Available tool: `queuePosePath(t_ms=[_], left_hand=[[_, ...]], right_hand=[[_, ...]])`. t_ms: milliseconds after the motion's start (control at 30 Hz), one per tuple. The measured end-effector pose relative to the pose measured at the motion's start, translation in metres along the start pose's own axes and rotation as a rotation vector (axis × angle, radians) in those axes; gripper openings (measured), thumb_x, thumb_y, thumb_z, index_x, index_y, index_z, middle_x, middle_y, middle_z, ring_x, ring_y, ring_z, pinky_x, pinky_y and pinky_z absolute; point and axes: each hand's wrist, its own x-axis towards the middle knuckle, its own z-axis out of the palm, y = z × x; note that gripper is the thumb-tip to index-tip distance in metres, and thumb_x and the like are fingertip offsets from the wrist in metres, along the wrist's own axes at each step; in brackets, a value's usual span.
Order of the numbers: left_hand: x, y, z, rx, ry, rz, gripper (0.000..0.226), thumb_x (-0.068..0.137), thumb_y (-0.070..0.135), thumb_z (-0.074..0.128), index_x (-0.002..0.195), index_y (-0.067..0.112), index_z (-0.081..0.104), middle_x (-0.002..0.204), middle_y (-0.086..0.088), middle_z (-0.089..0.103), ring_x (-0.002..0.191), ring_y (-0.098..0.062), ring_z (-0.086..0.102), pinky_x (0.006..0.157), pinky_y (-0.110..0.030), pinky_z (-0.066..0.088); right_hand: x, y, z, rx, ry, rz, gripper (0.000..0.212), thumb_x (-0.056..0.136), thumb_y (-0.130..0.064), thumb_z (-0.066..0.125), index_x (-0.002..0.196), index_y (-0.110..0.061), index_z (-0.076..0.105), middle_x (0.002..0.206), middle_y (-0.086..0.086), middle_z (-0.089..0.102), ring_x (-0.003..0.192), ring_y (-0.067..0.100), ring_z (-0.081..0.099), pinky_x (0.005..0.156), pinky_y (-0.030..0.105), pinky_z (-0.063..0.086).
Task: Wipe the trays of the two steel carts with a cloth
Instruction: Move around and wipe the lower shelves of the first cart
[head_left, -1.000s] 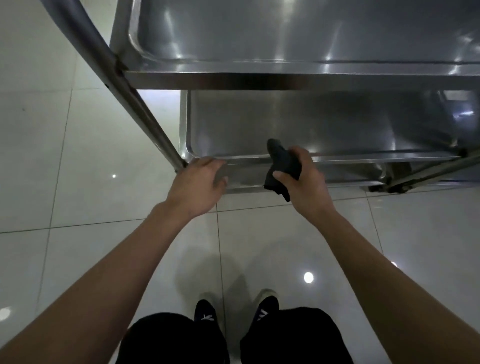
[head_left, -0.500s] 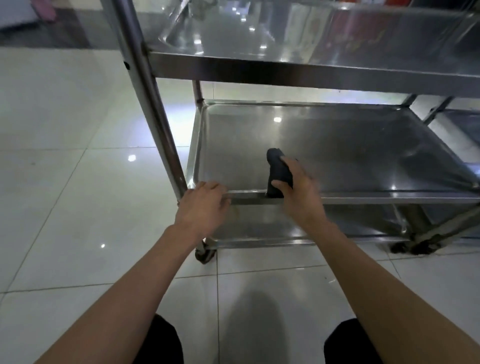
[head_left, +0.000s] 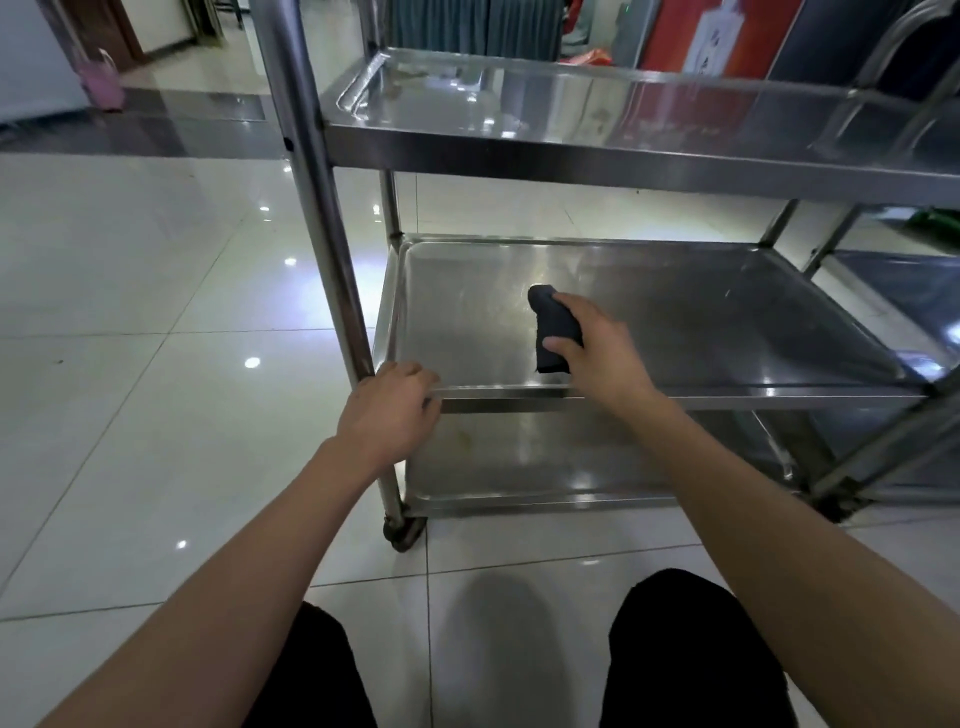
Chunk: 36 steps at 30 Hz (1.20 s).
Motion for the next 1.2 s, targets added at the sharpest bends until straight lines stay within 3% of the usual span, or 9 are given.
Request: queuePosePath(t_ms=[167, 267, 367, 433, 600, 833, 1033, 1200], left_hand=[[-0.001, 0.013, 0.001, 0.057, -0.024, 0.017, 0.031, 0.097, 0.035, 0.046, 0.118, 0.020, 0.063, 0.114, 0.000, 0.063, 0.113, -0.027, 0.055, 0.086, -0.042, 0.048], [-0.002, 0.012, 0.013, 0.079, -0.037, -0.025, 0.031, 0.096, 0.035, 0.046, 0.116, 0.021, 0.063, 0.111, 0.000, 0.063, 0.110, -0.027, 0.057, 0.084, -0.042, 0.048], [-0.011, 0.005, 0.028, 0.108, -0.068, -0.066, 0.037, 0.096, 0.033, 0.047, 0.129, 0.020, 0.058, 0.128, 0.000, 0.058, 0.121, -0.026, 0.052, 0.091, -0.043, 0.047], [-0.017, 0.002, 0.035, 0.113, -0.046, -0.066, 0.040, 0.096, 0.033, 0.048, 0.134, 0.021, 0.054, 0.136, 0.002, 0.053, 0.128, -0.024, 0.047, 0.097, -0.042, 0.043], [-0.012, 0.000, 0.037, 0.120, -0.025, -0.102, 0.039, 0.096, 0.034, 0.048, 0.133, 0.022, 0.055, 0.133, 0.000, 0.053, 0.129, -0.024, 0.043, 0.098, -0.041, 0.043], [-0.007, 0.001, 0.034, 0.091, -0.007, -0.147, 0.035, 0.094, 0.034, 0.049, 0.125, 0.022, 0.062, 0.121, 0.000, 0.063, 0.121, -0.025, 0.050, 0.099, -0.040, 0.042], [-0.007, -0.002, 0.038, 0.092, 0.009, -0.152, 0.034, 0.095, 0.032, 0.048, 0.123, 0.020, 0.063, 0.124, 0.000, 0.060, 0.120, -0.025, 0.052, 0.099, -0.040, 0.043], [-0.010, -0.007, 0.041, 0.097, 0.047, -0.161, 0.034, 0.095, 0.027, 0.050, 0.126, 0.022, 0.063, 0.122, -0.003, 0.056, 0.112, -0.026, 0.055, 0.091, -0.038, 0.044]], right_hand=[[-0.003, 0.009, 0.012, -0.084, -0.069, -0.014, 0.053, 0.093, -0.016, 0.066, 0.143, -0.017, 0.048, 0.140, 0.007, 0.053, 0.122, 0.026, 0.051, 0.099, 0.026, 0.038], [-0.001, 0.022, 0.029, -0.154, -0.114, -0.029, 0.053, 0.095, -0.019, 0.063, 0.145, -0.015, 0.046, 0.144, 0.008, 0.049, 0.131, 0.030, 0.043, 0.110, 0.040, 0.037], [-0.007, 0.037, 0.047, -0.313, -0.339, -0.018, 0.051, 0.105, -0.039, 0.041, 0.152, -0.024, 0.034, 0.160, 0.002, 0.029, 0.149, 0.030, 0.016, 0.121, 0.049, 0.018], [-0.011, 0.043, 0.054, -0.423, -0.400, -0.024, 0.053, 0.106, -0.047, 0.023, 0.156, -0.029, 0.025, 0.166, -0.003, 0.013, 0.153, 0.024, 0.000, 0.121, 0.051, 0.005], [-0.004, 0.045, 0.061, -0.411, -0.381, -0.084, 0.051, 0.109, -0.037, 0.021, 0.156, -0.017, 0.025, 0.164, 0.004, 0.020, 0.151, 0.026, 0.013, 0.121, 0.049, 0.019], [0.011, 0.043, 0.077, -0.462, -0.376, -0.063, 0.048, 0.108, -0.026, 0.026, 0.155, -0.017, 0.026, 0.164, 0.005, 0.020, 0.150, 0.026, 0.016, 0.120, 0.048, 0.023], [0.023, 0.038, 0.087, -0.363, -0.297, -0.015, 0.047, 0.108, -0.030, 0.026, 0.154, -0.022, 0.029, 0.162, 0.002, 0.022, 0.151, 0.024, 0.013, 0.120, 0.049, 0.014], [0.026, 0.033, 0.092, -0.507, -0.240, -0.071, 0.042, 0.108, -0.028, 0.029, 0.148, -0.021, 0.036, 0.159, 0.002, 0.027, 0.148, 0.023, 0.016, 0.120, 0.051, 0.014]])
